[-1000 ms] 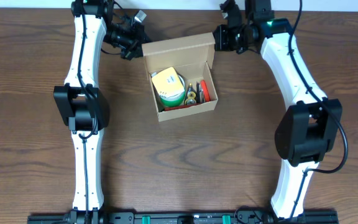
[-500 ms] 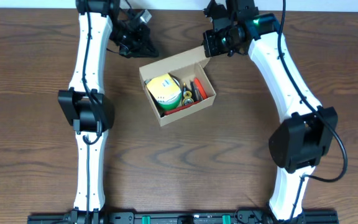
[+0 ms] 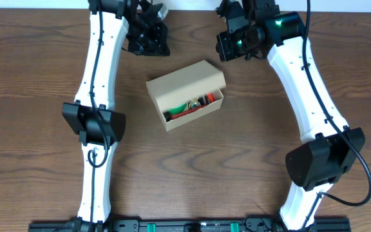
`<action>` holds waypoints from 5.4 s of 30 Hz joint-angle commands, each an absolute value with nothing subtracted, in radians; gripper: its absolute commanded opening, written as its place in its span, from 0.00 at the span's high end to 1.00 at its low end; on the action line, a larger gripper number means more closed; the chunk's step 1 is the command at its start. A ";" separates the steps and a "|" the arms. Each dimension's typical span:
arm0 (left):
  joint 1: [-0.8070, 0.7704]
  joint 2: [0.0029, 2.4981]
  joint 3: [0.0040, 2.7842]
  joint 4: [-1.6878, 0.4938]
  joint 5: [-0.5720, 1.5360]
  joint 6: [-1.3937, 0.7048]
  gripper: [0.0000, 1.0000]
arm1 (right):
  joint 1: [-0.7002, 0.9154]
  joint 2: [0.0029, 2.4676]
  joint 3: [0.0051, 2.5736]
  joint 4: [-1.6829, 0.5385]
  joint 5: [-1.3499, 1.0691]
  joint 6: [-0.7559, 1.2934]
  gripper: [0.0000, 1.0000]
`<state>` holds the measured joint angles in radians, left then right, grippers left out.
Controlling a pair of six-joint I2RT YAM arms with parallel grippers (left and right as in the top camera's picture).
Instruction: Pack container
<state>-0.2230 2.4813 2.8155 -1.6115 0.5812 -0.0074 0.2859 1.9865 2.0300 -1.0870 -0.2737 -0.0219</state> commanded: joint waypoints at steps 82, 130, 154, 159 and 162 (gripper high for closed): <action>-0.245 2.058 1.644 -0.842 0.398 0.023 0.92 | 0.347 1.859 1.707 -1.171 0.006 0.081 0.99; -0.400 2.053 1.759 -1.237 0.191 -0.004 0.94 | 0.434 1.859 1.512 -1.063 -0.017 0.081 0.99; -0.160 1.770 2.328 -1.462 -0.027 -0.049 0.81 | 0.280 1.544 1.889 -1.091 0.193 0.101 0.99; -0.068 1.712 2.328 -1.474 -0.028 -0.048 0.52 | 0.204 1.477 1.890 -1.066 0.192 0.100 0.86; -0.044 1.697 2.328 -1.482 -0.031 -0.048 0.18 | 0.189 1.451 1.890 -1.058 0.187 0.100 0.45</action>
<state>-0.0597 1.7069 2.3188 -1.4731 -0.0158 -0.0429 0.2024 1.4773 1.8801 -1.0615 0.1764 0.1009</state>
